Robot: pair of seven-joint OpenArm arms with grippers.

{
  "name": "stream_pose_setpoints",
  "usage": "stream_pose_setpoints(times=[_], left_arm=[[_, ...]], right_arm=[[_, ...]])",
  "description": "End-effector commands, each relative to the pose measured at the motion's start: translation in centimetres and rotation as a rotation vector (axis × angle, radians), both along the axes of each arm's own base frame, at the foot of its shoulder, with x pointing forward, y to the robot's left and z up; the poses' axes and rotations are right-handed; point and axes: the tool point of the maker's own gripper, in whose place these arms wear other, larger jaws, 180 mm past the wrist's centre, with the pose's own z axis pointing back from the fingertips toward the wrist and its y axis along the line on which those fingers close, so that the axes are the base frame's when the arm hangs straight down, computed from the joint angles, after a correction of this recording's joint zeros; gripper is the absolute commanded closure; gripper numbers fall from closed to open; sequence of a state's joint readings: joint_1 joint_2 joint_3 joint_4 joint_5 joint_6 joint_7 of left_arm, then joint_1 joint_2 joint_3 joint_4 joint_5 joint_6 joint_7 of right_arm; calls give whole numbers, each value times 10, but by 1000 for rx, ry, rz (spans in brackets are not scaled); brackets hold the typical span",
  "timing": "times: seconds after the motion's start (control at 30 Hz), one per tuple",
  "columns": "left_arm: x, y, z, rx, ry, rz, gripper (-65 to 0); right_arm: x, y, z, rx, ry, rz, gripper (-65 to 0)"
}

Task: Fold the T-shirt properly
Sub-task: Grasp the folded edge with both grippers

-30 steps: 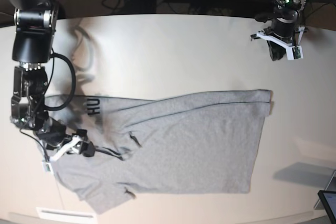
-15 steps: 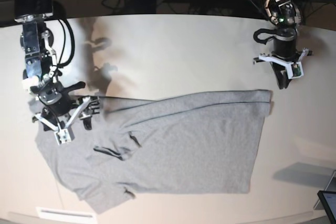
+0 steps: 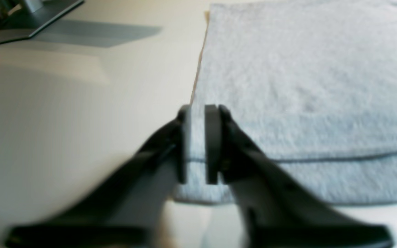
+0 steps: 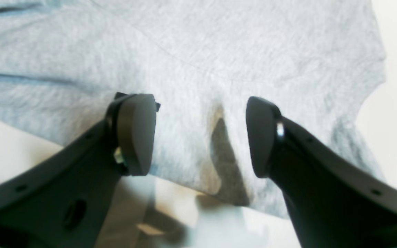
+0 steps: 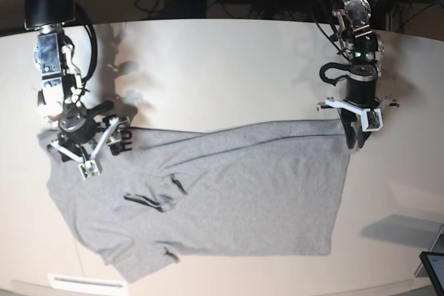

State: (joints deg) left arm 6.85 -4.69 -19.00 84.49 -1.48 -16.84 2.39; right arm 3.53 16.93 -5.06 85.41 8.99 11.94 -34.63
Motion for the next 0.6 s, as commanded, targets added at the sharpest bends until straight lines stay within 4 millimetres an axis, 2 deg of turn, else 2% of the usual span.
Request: stream_pose_setpoints(times=[0.0, 0.07, 0.13, 0.3, 0.57], left_arm=[[12, 3, 22, 19, -58, -4, -223], [17, 2, 23, 15, -49, -2, -358], [19, 1, 26, 15, -62, -5, -459], [28, 2, 29, 5, -71, 0, -437], [42, 2, -11, -78, 40, 26, -433]], right_arm=[[16, -6, 18, -3, -63, -11, -392], [17, -6, 18, -1, -64, -13, -390], [18, -7, 19, -1, -67, -14, -390], [28, -8, 27, -1, -86, -19, -389], [37, -19, 11, 1, -54, -49, -387]])
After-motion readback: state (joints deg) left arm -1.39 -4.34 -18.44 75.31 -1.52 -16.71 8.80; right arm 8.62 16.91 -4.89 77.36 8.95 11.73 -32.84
